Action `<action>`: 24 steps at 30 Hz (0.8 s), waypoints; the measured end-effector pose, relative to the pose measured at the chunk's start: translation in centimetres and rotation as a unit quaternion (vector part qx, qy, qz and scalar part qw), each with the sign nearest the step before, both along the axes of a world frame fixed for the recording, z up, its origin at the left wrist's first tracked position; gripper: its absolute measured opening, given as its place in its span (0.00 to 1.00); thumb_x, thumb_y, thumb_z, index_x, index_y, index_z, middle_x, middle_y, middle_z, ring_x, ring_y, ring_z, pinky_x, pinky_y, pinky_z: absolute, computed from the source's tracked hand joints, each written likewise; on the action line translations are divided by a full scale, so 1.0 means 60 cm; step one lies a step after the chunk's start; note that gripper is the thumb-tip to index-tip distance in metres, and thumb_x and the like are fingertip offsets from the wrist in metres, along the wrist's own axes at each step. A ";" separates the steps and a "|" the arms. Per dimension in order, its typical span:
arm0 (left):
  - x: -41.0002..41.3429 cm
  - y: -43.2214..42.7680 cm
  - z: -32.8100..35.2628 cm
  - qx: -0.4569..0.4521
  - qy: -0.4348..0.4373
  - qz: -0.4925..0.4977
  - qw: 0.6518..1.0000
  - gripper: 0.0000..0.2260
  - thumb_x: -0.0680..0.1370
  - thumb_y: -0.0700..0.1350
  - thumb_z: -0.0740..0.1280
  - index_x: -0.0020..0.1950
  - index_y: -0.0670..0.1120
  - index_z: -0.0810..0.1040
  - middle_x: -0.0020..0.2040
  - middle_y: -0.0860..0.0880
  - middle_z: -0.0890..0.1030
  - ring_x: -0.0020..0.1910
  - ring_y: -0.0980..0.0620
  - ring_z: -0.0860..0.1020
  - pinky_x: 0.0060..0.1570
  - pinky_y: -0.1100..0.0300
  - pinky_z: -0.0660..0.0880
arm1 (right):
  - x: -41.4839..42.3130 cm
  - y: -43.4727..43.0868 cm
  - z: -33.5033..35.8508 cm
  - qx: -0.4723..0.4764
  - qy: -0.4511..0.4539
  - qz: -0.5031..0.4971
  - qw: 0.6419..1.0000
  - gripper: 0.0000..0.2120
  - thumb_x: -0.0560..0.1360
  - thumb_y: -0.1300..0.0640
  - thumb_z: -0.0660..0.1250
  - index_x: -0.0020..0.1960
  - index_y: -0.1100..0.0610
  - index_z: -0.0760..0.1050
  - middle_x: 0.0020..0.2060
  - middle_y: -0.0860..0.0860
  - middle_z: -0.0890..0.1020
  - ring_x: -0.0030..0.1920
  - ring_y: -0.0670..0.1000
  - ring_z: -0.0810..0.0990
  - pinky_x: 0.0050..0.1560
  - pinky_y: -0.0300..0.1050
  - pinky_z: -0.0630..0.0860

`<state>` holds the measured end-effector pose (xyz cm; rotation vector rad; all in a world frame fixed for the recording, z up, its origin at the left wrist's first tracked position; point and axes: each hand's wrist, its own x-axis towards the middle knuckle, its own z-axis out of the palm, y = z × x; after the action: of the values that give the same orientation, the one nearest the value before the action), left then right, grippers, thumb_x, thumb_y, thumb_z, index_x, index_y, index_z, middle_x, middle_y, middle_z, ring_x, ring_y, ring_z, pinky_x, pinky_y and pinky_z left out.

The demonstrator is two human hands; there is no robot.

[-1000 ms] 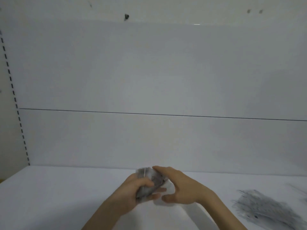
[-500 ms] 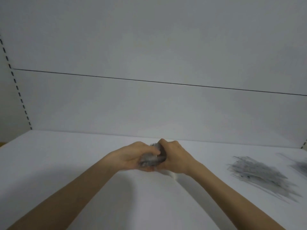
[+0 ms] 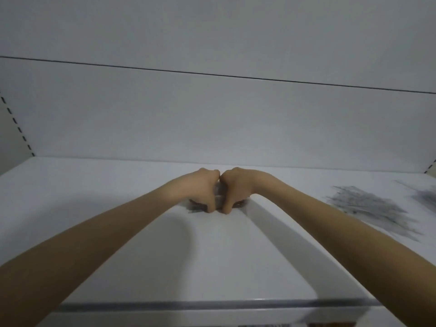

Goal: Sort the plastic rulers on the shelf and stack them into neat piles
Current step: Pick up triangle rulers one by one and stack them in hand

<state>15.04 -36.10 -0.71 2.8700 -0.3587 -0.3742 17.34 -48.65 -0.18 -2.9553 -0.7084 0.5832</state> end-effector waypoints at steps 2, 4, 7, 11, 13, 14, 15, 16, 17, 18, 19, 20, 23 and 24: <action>-0.002 0.000 0.001 0.026 0.000 -0.003 1.000 0.32 0.65 0.43 0.75 0.65 0.44 0.67 0.47 0.49 0.73 0.47 0.47 0.78 0.39 0.56 0.75 | -0.006 -0.012 0.003 0.002 -0.007 -0.001 1.000 0.17 0.64 0.50 0.76 0.46 0.58 0.77 0.36 0.50 0.79 0.39 0.50 0.76 0.36 0.41 0.70; -0.006 -0.003 0.003 0.047 -0.002 -0.005 0.999 0.29 0.65 0.43 0.75 0.62 0.43 0.68 0.50 0.47 0.74 0.45 0.47 0.78 0.35 0.58 0.73 | -0.008 -0.021 0.001 0.008 -0.020 -0.005 1.000 0.20 0.62 0.50 0.76 0.49 0.61 0.79 0.35 0.52 0.80 0.39 0.51 0.77 0.36 0.41 0.70; -0.010 -0.011 0.006 0.067 -0.020 -0.008 0.998 0.19 0.65 0.42 0.75 0.49 0.44 0.68 0.43 0.47 0.72 0.36 0.49 0.73 0.28 0.61 0.66 | -0.007 -0.020 -0.004 -0.003 -0.048 0.009 0.999 0.13 0.62 0.52 0.76 0.34 0.59 0.75 0.26 0.50 0.74 0.32 0.50 0.73 0.30 0.39 0.66; -0.012 -0.020 0.009 0.081 -0.030 -0.017 0.996 0.19 0.65 0.39 0.75 0.52 0.42 0.72 0.37 0.49 0.71 0.30 0.52 0.71 0.25 0.62 0.66 | -0.002 -0.007 0.003 -0.016 -0.073 0.038 0.996 0.14 0.62 0.53 0.78 0.35 0.59 0.74 0.29 0.50 0.75 0.33 0.50 0.72 0.30 0.40 0.68; -0.014 -0.021 0.010 0.079 -0.035 -0.016 0.996 0.20 0.66 0.39 0.75 0.53 0.42 0.70 0.37 0.50 0.69 0.30 0.53 0.70 0.25 0.62 0.66 | -0.001 -0.004 0.006 -0.021 -0.078 0.050 0.996 0.16 0.62 0.52 0.79 0.39 0.59 0.76 0.33 0.51 0.77 0.36 0.50 0.73 0.30 0.40 0.68; -0.015 -0.019 0.008 0.076 -0.037 -0.014 0.996 0.21 0.66 0.39 0.75 0.53 0.43 0.68 0.37 0.51 0.68 0.31 0.53 0.70 0.26 0.61 0.66 | 0.000 -0.005 0.005 -0.024 -0.080 0.051 0.995 0.16 0.62 0.51 0.79 0.38 0.59 0.75 0.32 0.51 0.77 0.35 0.50 0.73 0.29 0.40 0.67; -0.015 -0.017 0.007 0.073 -0.037 -0.011 0.997 0.22 0.65 0.39 0.75 0.53 0.44 0.66 0.38 0.51 0.67 0.31 0.53 0.69 0.27 0.61 0.67 | -0.002 -0.008 0.004 -0.025 -0.082 0.050 0.995 0.16 0.62 0.51 0.79 0.35 0.58 0.74 0.31 0.51 0.75 0.34 0.50 0.72 0.28 0.40 0.66; -0.017 -0.015 0.005 0.072 -0.037 -0.007 0.997 0.23 0.65 0.39 0.74 0.52 0.44 0.64 0.38 0.51 0.66 0.32 0.53 0.69 0.27 0.60 0.67 | -0.003 -0.010 0.002 -0.025 -0.084 0.046 0.995 0.17 0.62 0.51 0.78 0.33 0.57 0.71 0.28 0.50 0.73 0.32 0.49 0.70 0.27 0.40 0.64; -0.019 -0.012 0.004 0.071 -0.035 -0.003 0.997 0.22 0.66 0.39 0.74 0.50 0.44 0.63 0.38 0.50 0.65 0.32 0.52 0.69 0.27 0.60 0.67 | -0.004 -0.012 0.000 -0.028 -0.089 0.043 0.995 0.18 0.62 0.51 0.78 0.32 0.57 0.70 0.27 0.50 0.71 0.30 0.49 0.69 0.26 0.40 0.63; -0.020 -0.009 0.002 0.070 -0.035 0.000 0.997 0.22 0.66 0.39 0.74 0.49 0.44 0.63 0.39 0.50 0.65 0.32 0.52 0.69 0.26 0.59 0.66 | -0.006 -0.013 -0.002 -0.030 -0.095 0.042 0.994 0.18 0.62 0.52 0.78 0.31 0.57 0.69 0.26 0.50 0.70 0.29 0.49 0.68 0.26 0.39 0.62; -0.022 -0.007 0.001 0.069 -0.038 -0.001 0.997 0.22 0.66 0.39 0.74 0.49 0.44 0.62 0.39 0.50 0.65 0.32 0.52 0.69 0.26 0.59 0.66 | -0.007 -0.014 -0.004 -0.029 -0.102 0.044 0.993 0.18 0.62 0.53 0.77 0.30 0.57 0.67 0.26 0.50 0.69 0.29 0.50 0.68 0.26 0.39 0.62; -0.024 -0.006 0.000 0.070 -0.043 -0.006 0.997 0.22 0.66 0.39 0.73 0.50 0.43 0.63 0.39 0.50 0.64 0.32 0.53 0.68 0.27 0.59 0.65 | -0.008 -0.015 -0.006 -0.025 -0.106 0.047 0.993 0.19 0.63 0.55 0.77 0.30 0.57 0.66 0.26 0.50 0.68 0.29 0.50 0.67 0.26 0.40 0.62; -0.030 -0.004 -0.006 0.079 -0.064 -0.025 0.995 0.22 0.66 0.38 0.72 0.52 0.44 0.63 0.38 0.50 0.65 0.32 0.53 0.67 0.27 0.59 0.64 | -0.018 -0.014 -0.005 -0.009 -0.118 0.063 0.991 0.20 0.64 0.57 0.75 0.30 0.55 0.62 0.26 0.50 0.67 0.29 0.50 0.67 0.27 0.40 0.63; -0.032 -0.004 -0.009 0.077 -0.070 -0.030 0.994 0.22 0.67 0.38 0.72 0.53 0.44 0.63 0.37 0.50 0.65 0.32 0.53 0.67 0.26 0.59 0.64 | -0.021 -0.014 -0.006 -0.008 -0.118 0.063 0.991 0.21 0.65 0.57 0.75 0.30 0.55 0.61 0.26 0.49 0.67 0.29 0.49 0.67 0.27 0.40 0.63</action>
<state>13.10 -36.37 -1.24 3.0520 -0.4602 -0.2201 16.10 -49.51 -0.56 -3.0420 -0.9188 0.2466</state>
